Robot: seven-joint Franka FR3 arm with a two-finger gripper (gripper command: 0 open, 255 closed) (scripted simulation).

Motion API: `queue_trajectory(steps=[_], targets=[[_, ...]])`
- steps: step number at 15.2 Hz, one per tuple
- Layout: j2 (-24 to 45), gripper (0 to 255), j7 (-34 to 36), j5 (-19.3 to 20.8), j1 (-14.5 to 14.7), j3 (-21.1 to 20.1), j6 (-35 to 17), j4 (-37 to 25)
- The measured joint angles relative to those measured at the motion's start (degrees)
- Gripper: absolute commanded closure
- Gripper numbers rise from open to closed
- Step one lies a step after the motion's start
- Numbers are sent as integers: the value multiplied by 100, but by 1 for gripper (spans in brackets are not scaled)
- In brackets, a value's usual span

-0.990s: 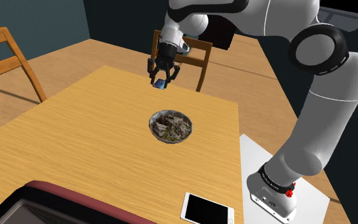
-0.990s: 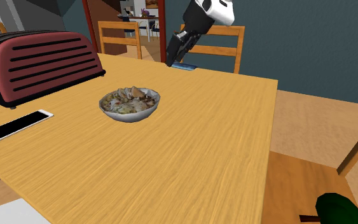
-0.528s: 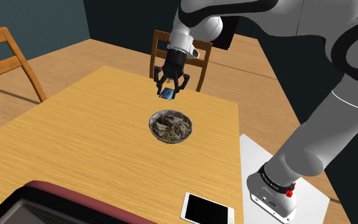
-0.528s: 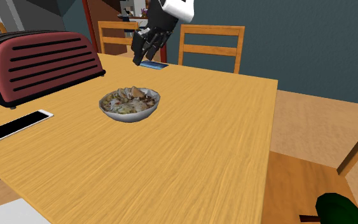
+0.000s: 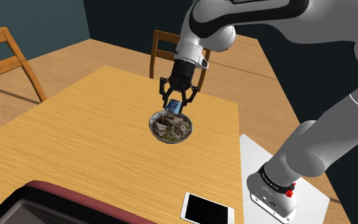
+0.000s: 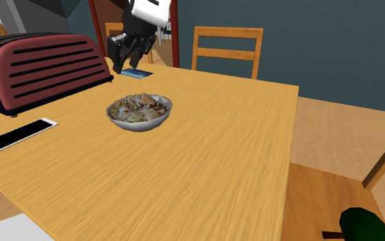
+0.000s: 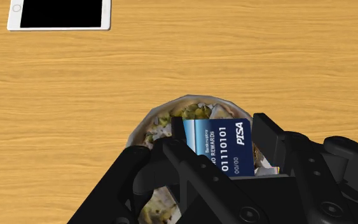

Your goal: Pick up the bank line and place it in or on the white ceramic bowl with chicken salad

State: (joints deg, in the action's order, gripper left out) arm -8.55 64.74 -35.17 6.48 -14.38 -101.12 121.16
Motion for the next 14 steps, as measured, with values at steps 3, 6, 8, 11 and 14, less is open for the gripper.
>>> queue_trajectory(steps=[3, 6, 8, 11, 14], targets=[[51, 255, -87, -25, 12, -21, -187, 155], [96, 255, -199, -51, 17, -32, -374, 327], [161, 255, -264, -68, 27, -48, -512, 413], [269, 255, -363, -93, 40, -69, -718, 531], [362, 255, -465, -124, 51, -85, -915, 658]])
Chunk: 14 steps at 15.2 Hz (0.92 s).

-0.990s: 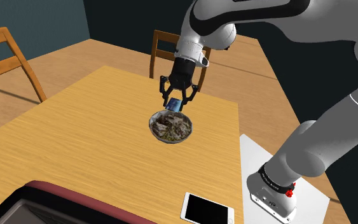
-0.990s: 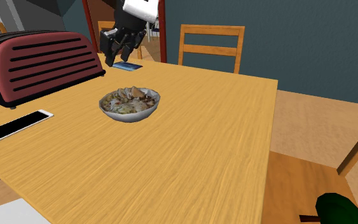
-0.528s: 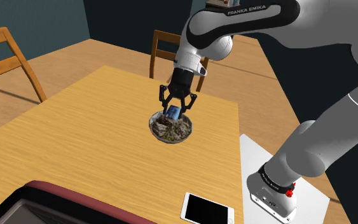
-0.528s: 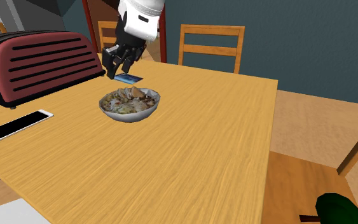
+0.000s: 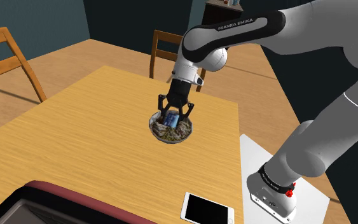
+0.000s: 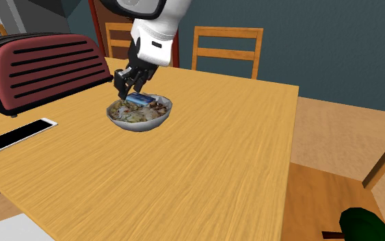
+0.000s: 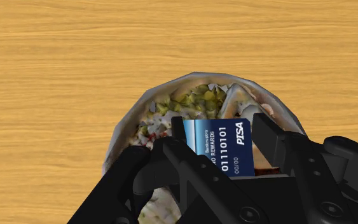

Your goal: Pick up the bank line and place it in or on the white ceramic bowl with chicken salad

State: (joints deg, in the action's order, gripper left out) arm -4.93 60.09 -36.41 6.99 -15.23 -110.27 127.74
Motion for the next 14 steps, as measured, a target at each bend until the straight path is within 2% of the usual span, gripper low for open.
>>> queue_trajectory(steps=[6, 7, 14], targets=[[26, 255, -29, -8, 3, -4, -54, 32], [26, 0, -29, -8, 3, -4, -54, 32], [3, 0, -18, 17, -18, 20, 28, -21]])
